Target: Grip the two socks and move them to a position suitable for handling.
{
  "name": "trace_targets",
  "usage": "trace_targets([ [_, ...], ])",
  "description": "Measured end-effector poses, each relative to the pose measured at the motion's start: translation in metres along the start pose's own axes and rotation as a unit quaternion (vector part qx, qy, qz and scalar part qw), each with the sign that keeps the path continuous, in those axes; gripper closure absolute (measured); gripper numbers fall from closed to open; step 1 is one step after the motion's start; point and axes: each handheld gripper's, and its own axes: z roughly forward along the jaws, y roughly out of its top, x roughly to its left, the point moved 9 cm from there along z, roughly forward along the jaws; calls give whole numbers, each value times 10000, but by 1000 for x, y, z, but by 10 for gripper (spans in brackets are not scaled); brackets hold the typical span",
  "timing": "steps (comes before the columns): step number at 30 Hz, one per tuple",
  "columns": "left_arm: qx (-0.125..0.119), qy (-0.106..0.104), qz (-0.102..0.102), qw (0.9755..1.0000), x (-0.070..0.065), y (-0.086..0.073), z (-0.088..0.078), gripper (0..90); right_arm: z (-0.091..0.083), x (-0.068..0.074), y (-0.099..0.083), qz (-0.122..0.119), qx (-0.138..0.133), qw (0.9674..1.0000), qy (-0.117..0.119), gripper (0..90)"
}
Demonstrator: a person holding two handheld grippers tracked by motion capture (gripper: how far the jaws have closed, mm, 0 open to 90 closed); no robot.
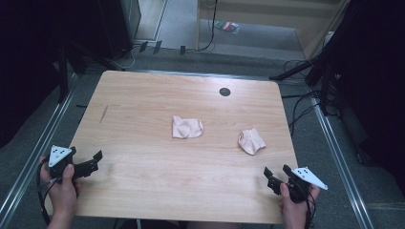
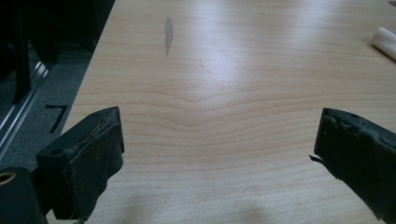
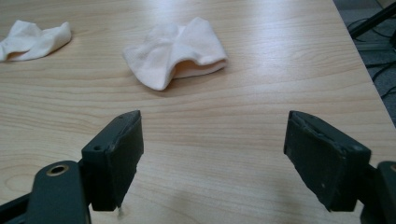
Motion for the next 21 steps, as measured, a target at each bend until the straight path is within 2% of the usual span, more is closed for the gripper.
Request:
trace_targets([
  [4,38,-27,45,10000,-1,-2,2,19,0,0,2,14,-12,10000,-10,200],
  [6,37,-30,54,10000,-3,-1,3,19,0,1,6,91,-77,9999,76,200],
  [9,83,-62,-96,9999,-1,-1,4,19,4,6,14,13,-97,9999,116,202],
  [11,85,-38,-114,9999,0,-1,5,19,4,8,16,5,-119,9998,140,202],
  [13,144,-37,-95,9998,0,-2,5,19,4,11,18,-105,-135,9998,82,202],
  [18,237,-24,-59,9997,-1,-3,7,19,0,16,24,-159,-189,9997,-12,203],
  [21,241,11,-10,9997,-2,-3,7,19,-1,23,34,-52,-268,9996,69,204],
])
